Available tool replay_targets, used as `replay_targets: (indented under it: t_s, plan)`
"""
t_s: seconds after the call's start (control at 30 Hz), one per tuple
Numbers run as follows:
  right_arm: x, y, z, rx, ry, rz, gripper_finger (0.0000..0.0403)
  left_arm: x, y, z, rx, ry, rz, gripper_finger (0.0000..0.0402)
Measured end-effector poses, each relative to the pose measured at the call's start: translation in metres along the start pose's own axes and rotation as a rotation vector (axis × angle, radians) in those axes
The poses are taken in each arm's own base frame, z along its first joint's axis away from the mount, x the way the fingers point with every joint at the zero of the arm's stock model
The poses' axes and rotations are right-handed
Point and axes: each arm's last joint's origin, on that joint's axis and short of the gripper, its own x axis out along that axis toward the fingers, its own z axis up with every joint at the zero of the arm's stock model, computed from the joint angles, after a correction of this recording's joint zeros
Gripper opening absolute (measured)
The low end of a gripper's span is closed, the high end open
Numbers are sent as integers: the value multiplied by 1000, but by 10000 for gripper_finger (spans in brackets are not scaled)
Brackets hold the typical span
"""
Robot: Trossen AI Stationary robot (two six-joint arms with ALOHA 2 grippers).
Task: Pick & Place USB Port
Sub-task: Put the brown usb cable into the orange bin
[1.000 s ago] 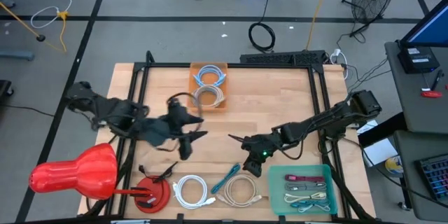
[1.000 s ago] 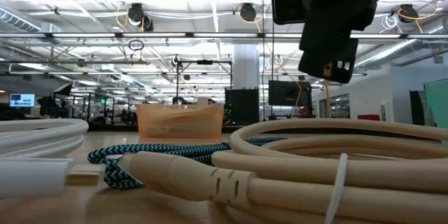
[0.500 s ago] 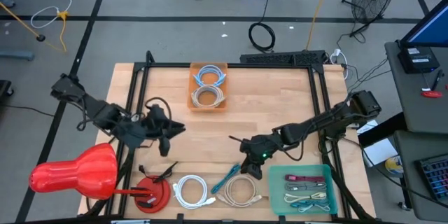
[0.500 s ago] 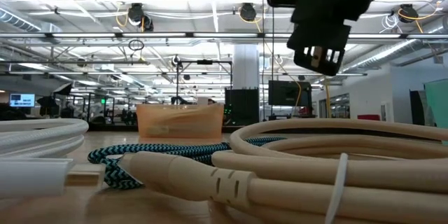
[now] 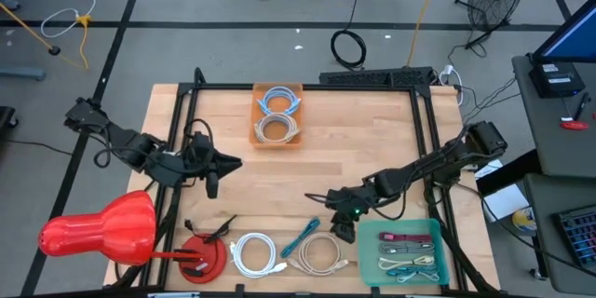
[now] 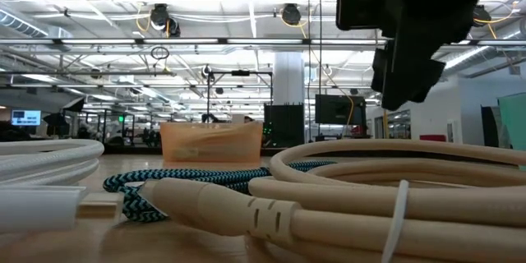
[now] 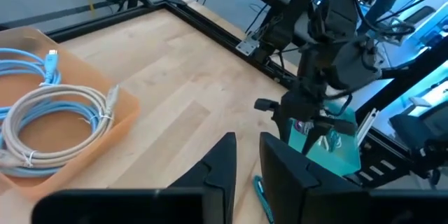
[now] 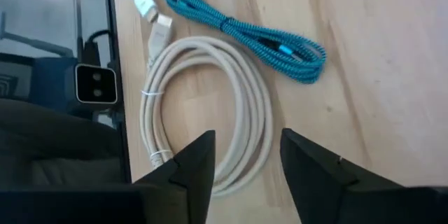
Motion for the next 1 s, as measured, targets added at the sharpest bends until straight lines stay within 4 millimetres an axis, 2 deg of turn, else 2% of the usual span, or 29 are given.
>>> replay_targets:
  t_s: [0.3,0.4,0.8,1.0]
  plan:
    - [28,-3,-14,17,71,-33,184,0,0,0,-11,-4,4,56]
    - [34,-2,-12,29,47,-7,187,0,0,0,-13,-4,5,57]
    - [59,-10,-21,36,88,-42,185,0,0,0,-22,-3,5,58]
    - [60,-13,-22,43,51,-102,155,0,0,0,-27,-3,6,58]
